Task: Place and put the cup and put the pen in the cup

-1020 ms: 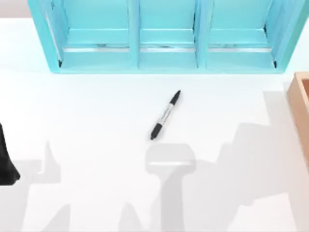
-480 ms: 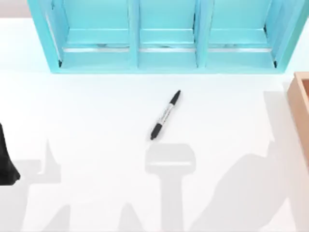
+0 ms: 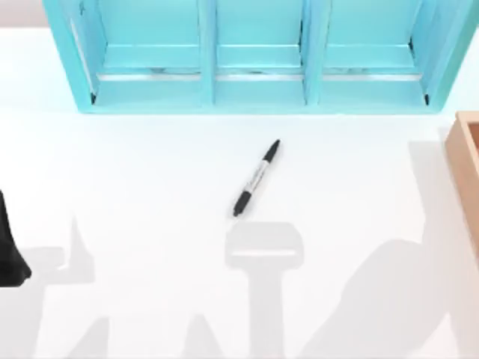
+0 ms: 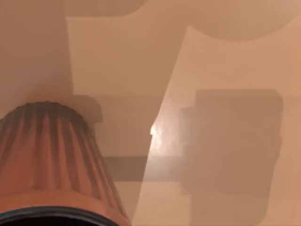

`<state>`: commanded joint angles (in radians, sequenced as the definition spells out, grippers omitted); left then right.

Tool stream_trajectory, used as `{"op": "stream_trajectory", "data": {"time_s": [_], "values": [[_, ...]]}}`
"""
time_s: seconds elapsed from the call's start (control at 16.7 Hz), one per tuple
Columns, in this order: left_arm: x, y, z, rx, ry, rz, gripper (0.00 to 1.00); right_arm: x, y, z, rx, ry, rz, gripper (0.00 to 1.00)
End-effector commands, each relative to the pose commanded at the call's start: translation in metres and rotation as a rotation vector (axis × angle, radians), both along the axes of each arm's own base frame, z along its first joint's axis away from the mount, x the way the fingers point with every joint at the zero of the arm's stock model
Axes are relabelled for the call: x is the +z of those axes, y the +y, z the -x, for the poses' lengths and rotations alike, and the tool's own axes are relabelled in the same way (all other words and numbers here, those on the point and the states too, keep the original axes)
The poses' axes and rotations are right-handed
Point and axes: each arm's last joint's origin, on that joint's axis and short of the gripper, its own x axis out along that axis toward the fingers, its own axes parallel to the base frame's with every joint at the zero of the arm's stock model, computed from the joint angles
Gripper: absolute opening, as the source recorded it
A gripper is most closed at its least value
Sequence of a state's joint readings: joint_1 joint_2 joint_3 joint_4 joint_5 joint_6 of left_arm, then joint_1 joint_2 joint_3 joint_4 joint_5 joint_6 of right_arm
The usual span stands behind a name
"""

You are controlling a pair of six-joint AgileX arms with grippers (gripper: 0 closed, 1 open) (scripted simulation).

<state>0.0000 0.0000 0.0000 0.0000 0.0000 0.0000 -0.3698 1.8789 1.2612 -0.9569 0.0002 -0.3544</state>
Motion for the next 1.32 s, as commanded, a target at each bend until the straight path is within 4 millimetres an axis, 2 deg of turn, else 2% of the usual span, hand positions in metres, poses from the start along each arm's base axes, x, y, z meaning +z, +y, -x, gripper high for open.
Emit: {"op": "stream_trajectory", "data": {"time_s": [0.66,1.14,1.32], "values": [[0.0,0.0,0.0,0.0,0.0,0.0,1.0,0.0,0.0,0.0,0.0,0.0,0.0,0.02],[0.0,0.0,0.0,0.0,0.0,0.0,1.0,0.0,0.0,0.0,0.0,0.0,0.0,0.0],[0.0,0.0,0.0,0.0,0.0,0.0,1.0,0.006,0.0066,-0.0023,-0.005,-0.01,-0.006,0.0]]}}
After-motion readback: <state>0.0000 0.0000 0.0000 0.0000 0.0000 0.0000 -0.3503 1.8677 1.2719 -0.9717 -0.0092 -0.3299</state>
